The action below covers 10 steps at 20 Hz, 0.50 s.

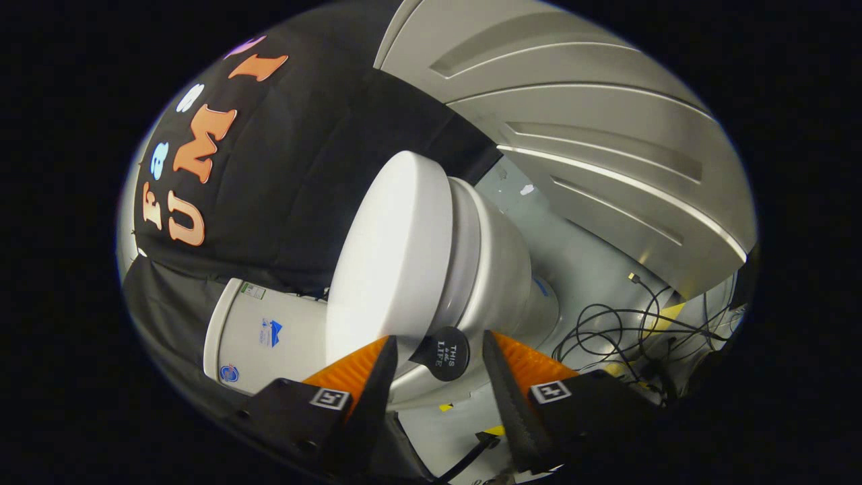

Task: Open the toilet lid.

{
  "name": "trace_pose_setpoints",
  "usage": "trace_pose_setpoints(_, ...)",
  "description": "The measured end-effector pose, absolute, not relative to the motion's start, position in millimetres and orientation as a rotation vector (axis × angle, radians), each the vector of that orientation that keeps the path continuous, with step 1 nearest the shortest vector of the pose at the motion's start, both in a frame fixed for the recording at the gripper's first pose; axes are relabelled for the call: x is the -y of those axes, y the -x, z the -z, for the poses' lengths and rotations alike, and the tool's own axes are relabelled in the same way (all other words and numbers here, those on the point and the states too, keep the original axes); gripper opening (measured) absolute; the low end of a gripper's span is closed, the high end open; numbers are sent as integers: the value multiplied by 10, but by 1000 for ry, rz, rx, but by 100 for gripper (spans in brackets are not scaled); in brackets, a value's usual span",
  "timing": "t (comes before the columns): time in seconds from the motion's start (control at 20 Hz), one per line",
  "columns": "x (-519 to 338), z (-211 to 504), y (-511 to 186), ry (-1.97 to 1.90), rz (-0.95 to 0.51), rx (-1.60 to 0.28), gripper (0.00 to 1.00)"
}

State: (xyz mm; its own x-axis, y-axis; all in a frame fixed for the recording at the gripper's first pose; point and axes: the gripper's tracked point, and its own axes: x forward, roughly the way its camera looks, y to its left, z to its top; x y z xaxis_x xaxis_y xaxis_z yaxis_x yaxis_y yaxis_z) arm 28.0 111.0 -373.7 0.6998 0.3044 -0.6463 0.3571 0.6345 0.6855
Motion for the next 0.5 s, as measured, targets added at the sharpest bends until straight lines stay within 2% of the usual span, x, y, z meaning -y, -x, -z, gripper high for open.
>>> trace_pose_setpoints(0.1,-1138,3757,-276,-933,18,-831,75)
trace_pose_setpoints(0.25,-1149,3815,-296,-966,6,-837,54)
trace_pose_setpoints(0.3,-1144,3818,-298,-978,14,-841,53)
trace_pose_setpoints(0.4,-1155,3820,-313,-1006,4,-835,36)
trace_pose_setpoints(0.45,-1164,3811,-291,-1031,14,-826,36)
trace_pose_setpoints(0.5,-1116,3786,-349,-1062,8,-817,29)
